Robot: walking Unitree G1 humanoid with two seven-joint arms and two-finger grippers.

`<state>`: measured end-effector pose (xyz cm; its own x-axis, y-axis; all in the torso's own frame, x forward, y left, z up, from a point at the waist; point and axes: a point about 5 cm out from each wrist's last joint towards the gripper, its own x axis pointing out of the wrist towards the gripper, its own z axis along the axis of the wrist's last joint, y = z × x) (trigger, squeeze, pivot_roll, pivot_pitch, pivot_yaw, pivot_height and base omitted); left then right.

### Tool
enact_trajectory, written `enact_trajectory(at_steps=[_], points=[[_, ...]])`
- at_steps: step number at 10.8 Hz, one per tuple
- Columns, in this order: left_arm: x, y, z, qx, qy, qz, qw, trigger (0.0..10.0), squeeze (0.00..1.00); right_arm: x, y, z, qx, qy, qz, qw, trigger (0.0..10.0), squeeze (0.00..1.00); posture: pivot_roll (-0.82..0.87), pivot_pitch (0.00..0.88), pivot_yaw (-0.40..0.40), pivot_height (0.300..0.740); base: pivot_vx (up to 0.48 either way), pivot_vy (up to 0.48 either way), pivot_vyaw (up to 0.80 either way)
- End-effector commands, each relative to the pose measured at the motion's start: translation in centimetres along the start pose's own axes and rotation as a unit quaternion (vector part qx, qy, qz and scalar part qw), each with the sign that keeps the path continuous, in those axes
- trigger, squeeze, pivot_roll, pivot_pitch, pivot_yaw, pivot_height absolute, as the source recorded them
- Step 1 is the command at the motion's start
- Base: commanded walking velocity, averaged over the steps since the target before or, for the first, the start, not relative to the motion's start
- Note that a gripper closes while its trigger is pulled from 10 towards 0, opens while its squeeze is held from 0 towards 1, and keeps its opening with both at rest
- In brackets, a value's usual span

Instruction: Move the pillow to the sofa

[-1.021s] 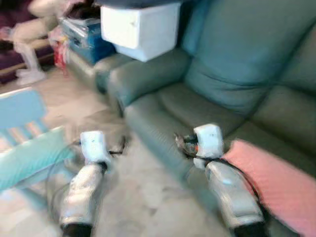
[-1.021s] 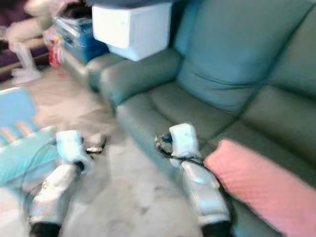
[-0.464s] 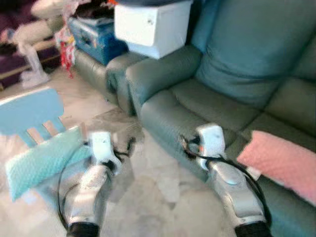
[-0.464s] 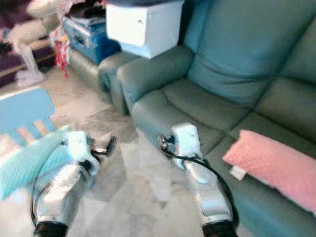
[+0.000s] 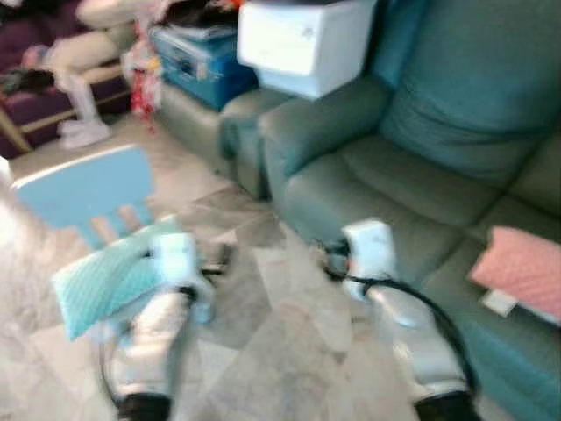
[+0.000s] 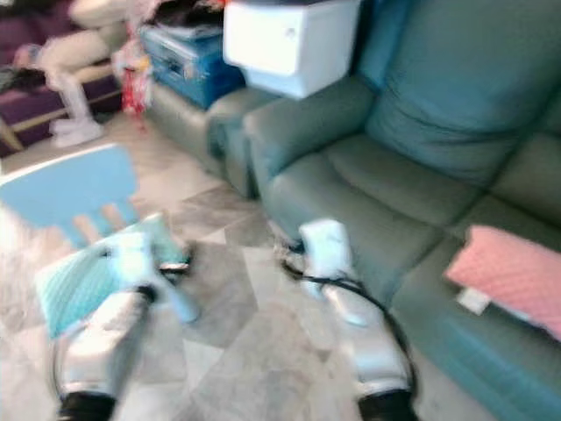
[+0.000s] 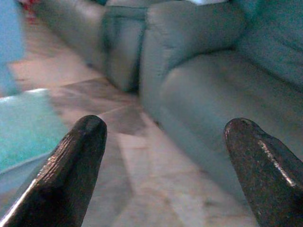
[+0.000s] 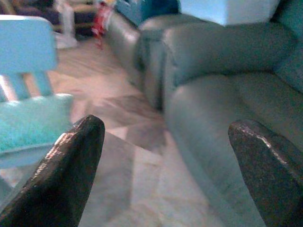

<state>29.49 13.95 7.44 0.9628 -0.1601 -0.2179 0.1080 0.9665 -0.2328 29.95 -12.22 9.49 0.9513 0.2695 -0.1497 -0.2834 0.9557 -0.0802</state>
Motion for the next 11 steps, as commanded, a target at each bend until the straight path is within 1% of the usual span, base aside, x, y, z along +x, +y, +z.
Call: enact_trajectory(at_steps=[1,5,6,7,9,11], points=[[0.04,0.76,0.46,0.011,-0.006,0.013,1.000,10.0,0.00,0.31,0.58,0.57,0.005,-0.010,0.008,1.000,10.0,0.00,-0.19,0.071,0.048,0.740,0.000,0.000,0.00],[0.03,0.46,0.68,0.019,-0.019,0.013,1.000,10.0,0.00,0.32,0.69,0.65,0.001,-0.014,0.013,1.000,10.0,0.00,-0.19,0.073,0.048,0.740,0.000,0.000,0.00],[0.07,0.38,0.72,0.020,-0.020,0.012,1.000,10.0,0.00,0.29,0.87,0.77,-0.009,-0.018,0.019,1.000,10.0,0.00,-0.19,0.074,0.047,0.740,0.000,0.000,0.79],[0.09,0.35,0.74,0.023,-0.021,0.009,0.999,10.0,0.00,0.27,1.06,0.82,-0.009,-0.019,0.021,1.000,10.0,0.00,-0.19,0.075,0.047,0.740,0.000,0.000,0.79],[0.11,0.22,0.61,0.017,-0.018,0.004,1.000,10.0,0.00,0.23,1.09,0.88,-0.009,-0.023,0.025,0.999,10.0,0.00,-0.19,0.078,0.046,0.740,0.000,0.000,0.79],[0.14,0.31,0.60,0.025,-0.017,0.007,1.000,10.0,0.00,0.26,1.33,1.05,-0.011,-0.028,0.034,0.999,10.0,0.00,-0.19,0.079,0.046,0.740,0.000,0.000,0.79]])
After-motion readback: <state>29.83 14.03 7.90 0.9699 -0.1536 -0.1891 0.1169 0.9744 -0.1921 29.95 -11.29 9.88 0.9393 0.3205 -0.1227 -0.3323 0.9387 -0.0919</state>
